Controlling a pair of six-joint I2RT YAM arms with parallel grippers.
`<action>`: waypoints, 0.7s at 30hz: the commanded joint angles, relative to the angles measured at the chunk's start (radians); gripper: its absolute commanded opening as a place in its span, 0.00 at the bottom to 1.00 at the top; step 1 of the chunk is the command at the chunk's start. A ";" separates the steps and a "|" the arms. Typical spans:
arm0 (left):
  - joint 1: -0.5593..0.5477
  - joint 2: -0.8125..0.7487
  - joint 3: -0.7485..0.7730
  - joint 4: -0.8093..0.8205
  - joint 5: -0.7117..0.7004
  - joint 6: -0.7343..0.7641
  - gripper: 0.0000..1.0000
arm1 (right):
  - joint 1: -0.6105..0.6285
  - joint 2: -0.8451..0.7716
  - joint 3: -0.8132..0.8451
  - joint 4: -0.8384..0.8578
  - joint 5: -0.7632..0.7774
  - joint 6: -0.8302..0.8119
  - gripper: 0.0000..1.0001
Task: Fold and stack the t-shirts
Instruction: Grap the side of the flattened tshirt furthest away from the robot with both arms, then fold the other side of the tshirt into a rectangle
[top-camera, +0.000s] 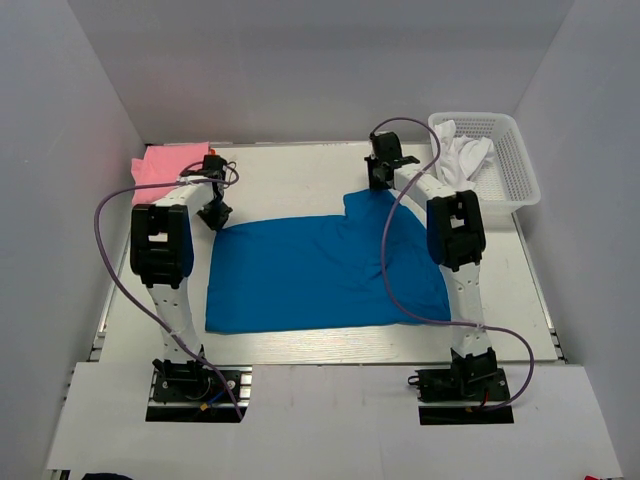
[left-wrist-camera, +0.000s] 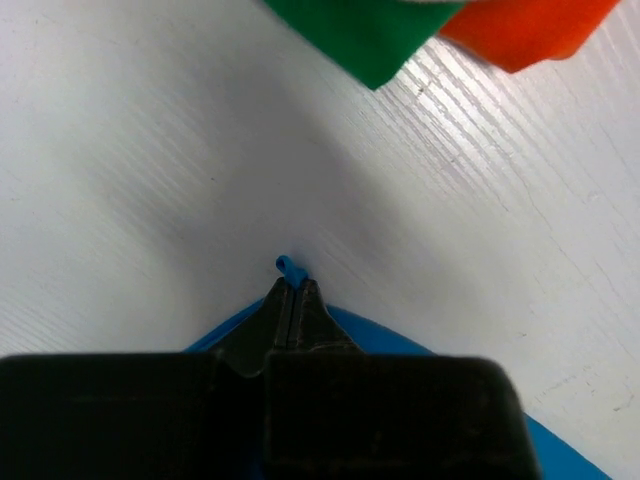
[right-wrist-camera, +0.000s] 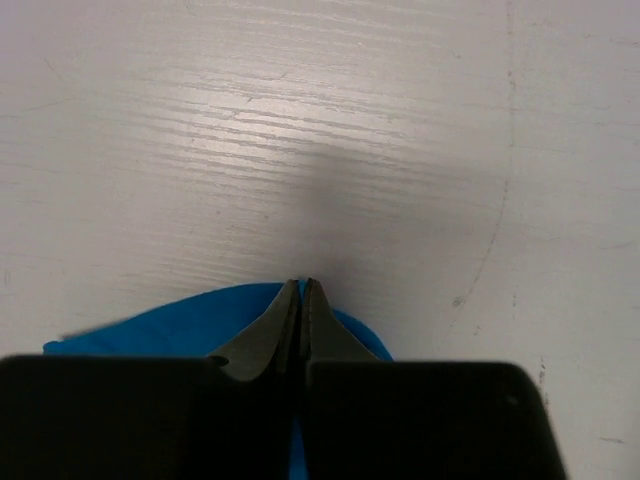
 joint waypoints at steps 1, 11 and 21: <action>-0.011 -0.098 0.033 0.032 0.015 0.048 0.00 | -0.004 -0.130 -0.018 0.071 0.016 -0.041 0.00; -0.020 -0.471 -0.258 0.129 0.058 0.058 0.00 | -0.002 -0.590 -0.522 0.214 -0.019 0.003 0.00; -0.020 -0.836 -0.701 0.192 0.094 0.015 0.00 | 0.001 -1.125 -1.095 0.268 -0.019 0.146 0.00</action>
